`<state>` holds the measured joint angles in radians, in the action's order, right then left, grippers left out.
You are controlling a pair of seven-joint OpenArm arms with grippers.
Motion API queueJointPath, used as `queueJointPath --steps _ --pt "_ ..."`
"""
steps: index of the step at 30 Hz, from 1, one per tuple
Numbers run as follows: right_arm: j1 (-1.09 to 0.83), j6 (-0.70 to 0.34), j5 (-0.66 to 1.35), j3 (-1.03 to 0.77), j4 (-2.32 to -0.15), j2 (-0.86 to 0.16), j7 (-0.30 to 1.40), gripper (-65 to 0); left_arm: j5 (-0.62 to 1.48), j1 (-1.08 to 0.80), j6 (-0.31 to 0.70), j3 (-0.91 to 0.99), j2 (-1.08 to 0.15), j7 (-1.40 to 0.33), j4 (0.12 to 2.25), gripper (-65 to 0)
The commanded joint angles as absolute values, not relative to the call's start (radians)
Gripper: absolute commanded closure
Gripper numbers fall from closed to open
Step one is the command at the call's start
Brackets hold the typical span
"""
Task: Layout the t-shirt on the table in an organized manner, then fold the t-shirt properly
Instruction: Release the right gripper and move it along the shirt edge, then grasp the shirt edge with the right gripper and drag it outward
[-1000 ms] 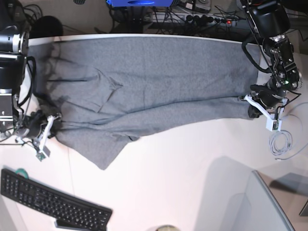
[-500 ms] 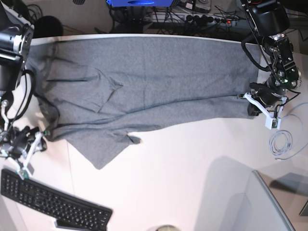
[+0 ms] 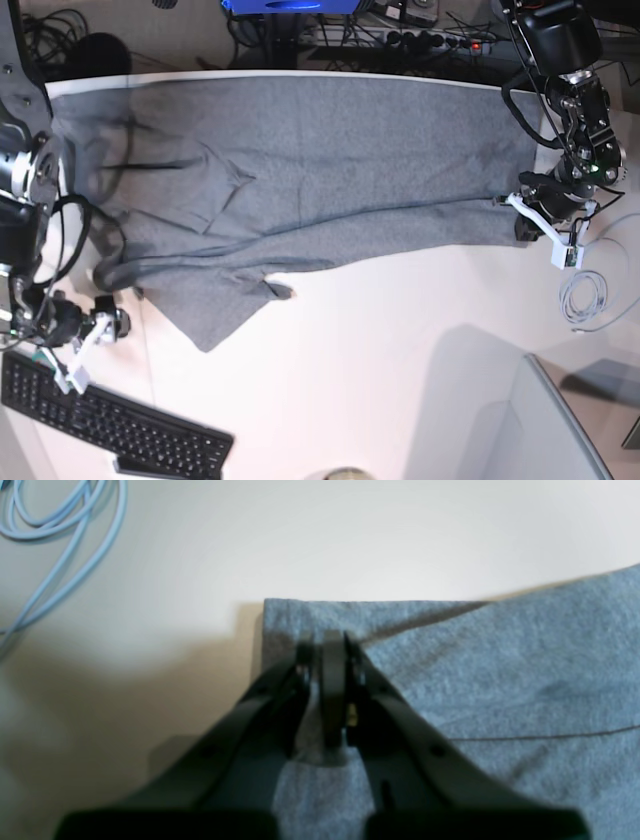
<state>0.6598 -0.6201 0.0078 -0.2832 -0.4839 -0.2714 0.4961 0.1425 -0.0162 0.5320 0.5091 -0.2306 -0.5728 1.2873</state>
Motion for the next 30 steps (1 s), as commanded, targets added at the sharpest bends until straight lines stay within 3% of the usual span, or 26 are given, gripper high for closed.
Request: queueJointPath --steps 1,5,10,12,16,17,21,30 --pt "0.7 -0.587 0.016 -0.283 -0.47 -0.288 0.463 -38.7 0.153 -0.005 0.538 0.513 -0.248 -0.553 1.303 0.0" --pt "0.707 -0.527 0.016 -0.232 -0.414 -0.288 0.42 -38.6 0.153 -0.005 0.538 0.513 -0.248 -0.553 1.303 0.0" --pt "0.634 -0.547 0.024 -0.234 -0.516 -0.286 0.423 -37.7 0.153 -0.005 0.538 0.513 -0.246 -0.553 1.303 0.0" --pt "0.544 -0.604 0.024 -0.282 -0.691 -0.283 0.426 -30.2 0.153 -0.005 0.538 0.513 -0.246 -0.553 1.303 0.0" --pt "0.318 -0.634 0.016 -0.343 -1.135 -0.223 0.506 -1.5 0.153 -0.007 0.538 0.521 -0.251 -0.553 1.303 0.0" --pt "0.268 -0.634 0.016 -0.343 -1.218 -0.217 0.568 0.0 0.153 -0.007 0.538 0.522 -0.251 -0.553 1.303 0.0" --pt "0.143 -0.634 0.016 -0.341 -1.369 -0.163 0.7 0.0 0.153 -0.007 0.538 0.515 -0.248 -0.553 1.303 0.0" --pt "0.111 -0.59 0.016 -0.291 -1.32 -0.124 0.7 0.0 0.153 -0.007 0.538 0.513 -0.245 -0.553 1.303 0.0"
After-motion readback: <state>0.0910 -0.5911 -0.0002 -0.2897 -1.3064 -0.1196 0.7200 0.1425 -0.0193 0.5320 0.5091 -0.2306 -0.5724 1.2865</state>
